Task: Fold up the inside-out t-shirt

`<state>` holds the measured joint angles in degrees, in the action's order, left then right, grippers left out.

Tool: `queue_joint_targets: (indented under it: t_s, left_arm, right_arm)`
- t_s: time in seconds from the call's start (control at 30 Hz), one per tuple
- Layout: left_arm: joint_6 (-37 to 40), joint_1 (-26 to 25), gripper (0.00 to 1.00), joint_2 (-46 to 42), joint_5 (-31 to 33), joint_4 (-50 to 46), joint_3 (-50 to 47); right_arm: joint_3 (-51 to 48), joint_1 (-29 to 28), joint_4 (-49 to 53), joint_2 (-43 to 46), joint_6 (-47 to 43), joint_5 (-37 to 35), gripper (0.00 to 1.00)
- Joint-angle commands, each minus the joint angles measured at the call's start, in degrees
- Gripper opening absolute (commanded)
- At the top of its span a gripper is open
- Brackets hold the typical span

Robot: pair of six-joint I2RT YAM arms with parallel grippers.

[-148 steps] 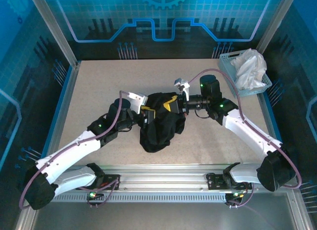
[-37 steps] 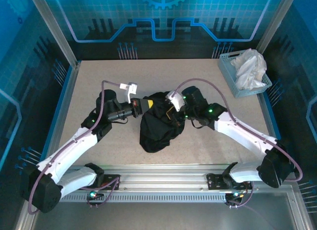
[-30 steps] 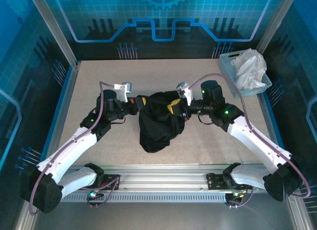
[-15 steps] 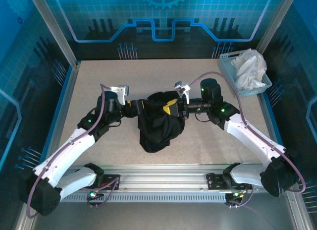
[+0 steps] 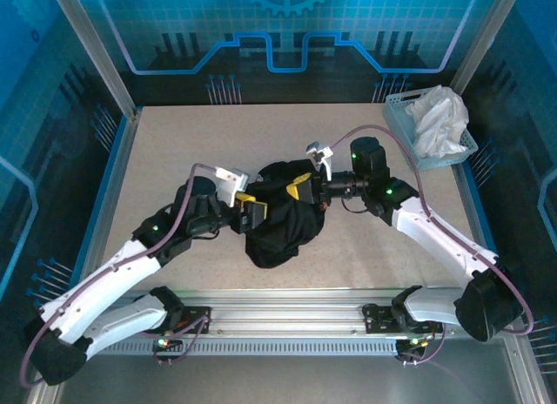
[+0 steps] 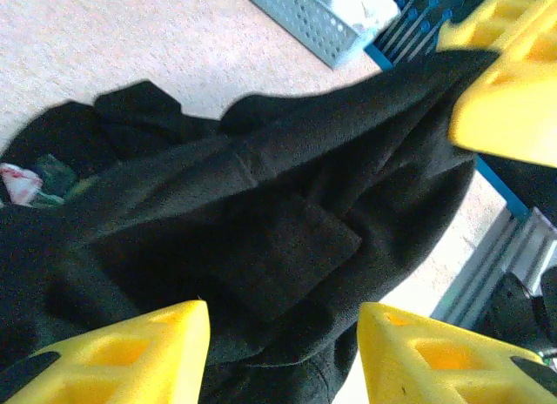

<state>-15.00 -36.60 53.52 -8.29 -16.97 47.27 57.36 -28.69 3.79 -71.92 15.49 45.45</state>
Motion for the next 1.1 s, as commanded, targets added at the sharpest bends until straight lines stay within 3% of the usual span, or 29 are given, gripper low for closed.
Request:
queue_joint_targets:
  t_s: [0.0,0.33,0.67,0.87,1.07]
  left_arm:
    - [0.81,-0.38,0.49,2.85,-4.14,2.56,2.49]
    - [1.94,-0.39,0.50,8.80,-0.78,3.81,4.97]
    - [2.18,-0.01,0.34,11.74,1.45,4.78,6.52]
    - [-0.71,2.51,0.35,10.94,-3.04,7.17,4.98]
    - [-1.52,3.42,0.46,10.03,-9.72,9.61,3.96]
  right_arm:
    - [1.68,0.83,-0.59,-0.07,0.25,0.18,0.00]
    - [1.17,0.83,0.23,0.77,-0.53,-0.12,0.00]
    - [1.48,0.88,1.64,0.70,-1.94,-0.04,0.00]
    - [1.70,0.95,4.10,1.07,-3.92,-1.54,0.00]
    - [2.14,0.93,4.23,0.30,-3.81,-1.36,0.00]
